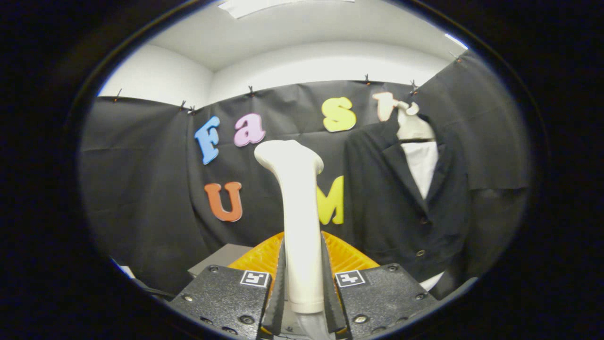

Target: Iron the clothes twice with a garment steamer, once on the left side and once on the right side.

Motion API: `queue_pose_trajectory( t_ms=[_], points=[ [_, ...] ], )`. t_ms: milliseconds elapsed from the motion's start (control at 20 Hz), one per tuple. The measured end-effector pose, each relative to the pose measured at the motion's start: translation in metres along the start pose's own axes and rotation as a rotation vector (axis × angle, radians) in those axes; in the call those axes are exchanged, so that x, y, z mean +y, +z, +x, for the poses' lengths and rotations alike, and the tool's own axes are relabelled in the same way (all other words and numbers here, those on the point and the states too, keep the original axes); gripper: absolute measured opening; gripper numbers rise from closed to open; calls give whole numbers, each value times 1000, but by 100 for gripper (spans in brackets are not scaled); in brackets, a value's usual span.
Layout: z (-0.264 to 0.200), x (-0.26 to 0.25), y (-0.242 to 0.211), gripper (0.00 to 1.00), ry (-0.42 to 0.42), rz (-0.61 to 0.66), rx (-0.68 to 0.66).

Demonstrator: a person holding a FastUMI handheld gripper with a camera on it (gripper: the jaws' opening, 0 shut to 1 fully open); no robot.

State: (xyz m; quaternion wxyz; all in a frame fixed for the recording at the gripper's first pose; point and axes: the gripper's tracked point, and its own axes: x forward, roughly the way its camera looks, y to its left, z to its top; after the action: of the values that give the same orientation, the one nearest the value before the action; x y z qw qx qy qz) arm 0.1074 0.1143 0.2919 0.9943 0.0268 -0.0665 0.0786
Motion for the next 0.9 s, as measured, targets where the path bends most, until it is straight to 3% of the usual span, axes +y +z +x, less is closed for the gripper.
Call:
queue_pose_trajectory(
  t_ms=[350, 900],
  points=[
    [10, -110, 44, 38, -159, 21, -53],
    [63, -162, 19, 38, -159, -7, 27]
  ],
)
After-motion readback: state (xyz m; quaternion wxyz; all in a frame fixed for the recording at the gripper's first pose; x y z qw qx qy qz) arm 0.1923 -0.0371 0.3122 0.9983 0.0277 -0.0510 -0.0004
